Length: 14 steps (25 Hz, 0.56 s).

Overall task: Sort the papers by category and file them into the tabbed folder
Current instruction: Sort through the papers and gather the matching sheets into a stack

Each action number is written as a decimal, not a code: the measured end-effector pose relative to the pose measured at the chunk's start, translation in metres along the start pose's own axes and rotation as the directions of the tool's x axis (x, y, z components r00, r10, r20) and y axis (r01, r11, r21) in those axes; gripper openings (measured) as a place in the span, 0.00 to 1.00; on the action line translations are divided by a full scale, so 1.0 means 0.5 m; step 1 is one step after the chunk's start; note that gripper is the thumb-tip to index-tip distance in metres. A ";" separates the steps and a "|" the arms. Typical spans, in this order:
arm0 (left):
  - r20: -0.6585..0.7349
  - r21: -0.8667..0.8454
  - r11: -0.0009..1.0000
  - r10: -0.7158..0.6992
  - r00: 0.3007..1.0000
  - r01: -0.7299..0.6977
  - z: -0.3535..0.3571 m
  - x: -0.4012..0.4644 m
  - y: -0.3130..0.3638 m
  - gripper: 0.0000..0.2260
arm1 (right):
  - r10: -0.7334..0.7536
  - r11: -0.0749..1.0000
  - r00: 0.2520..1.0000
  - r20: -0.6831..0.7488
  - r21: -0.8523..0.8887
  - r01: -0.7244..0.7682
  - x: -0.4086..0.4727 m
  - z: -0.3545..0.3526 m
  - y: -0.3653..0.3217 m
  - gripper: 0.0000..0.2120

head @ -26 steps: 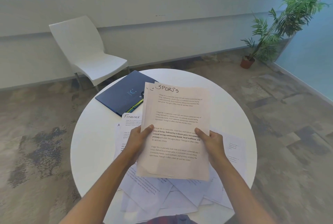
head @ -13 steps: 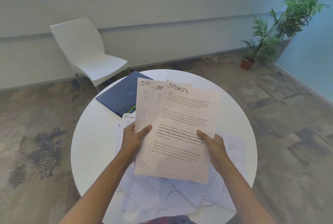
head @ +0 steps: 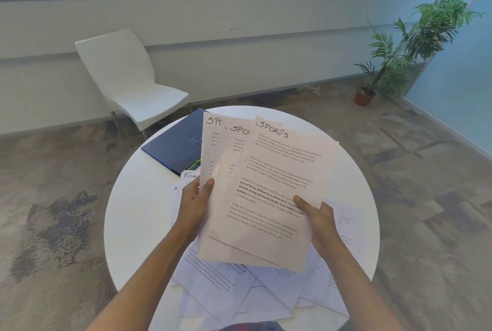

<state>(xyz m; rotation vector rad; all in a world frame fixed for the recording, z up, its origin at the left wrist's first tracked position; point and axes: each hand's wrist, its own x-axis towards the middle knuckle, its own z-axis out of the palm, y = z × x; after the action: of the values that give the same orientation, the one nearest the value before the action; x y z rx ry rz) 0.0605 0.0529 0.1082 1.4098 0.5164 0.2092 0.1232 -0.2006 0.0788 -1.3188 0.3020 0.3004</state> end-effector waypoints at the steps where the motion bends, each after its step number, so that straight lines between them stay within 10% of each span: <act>1: -0.005 -0.002 1.000 0.005 1.000 -0.005 0.002 -0.001 0.000 0.08 | -0.007 1.000 1.000 -0.015 -0.004 0.007 0.000 0.000 0.000 0.09; 14: 0.043 0.019 0.999 -0.050 0.998 0.049 -0.004 0.007 0.008 0.09 | -0.050 0.999 0.998 0.034 0.011 0.049 -0.001 -0.014 -0.001 0.16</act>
<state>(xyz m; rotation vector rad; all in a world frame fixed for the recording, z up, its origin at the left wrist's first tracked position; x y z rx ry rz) 0.0636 0.0567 0.1111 1.4138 0.5177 0.1336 0.1225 -0.2074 0.0780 -1.3077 0.2413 0.2792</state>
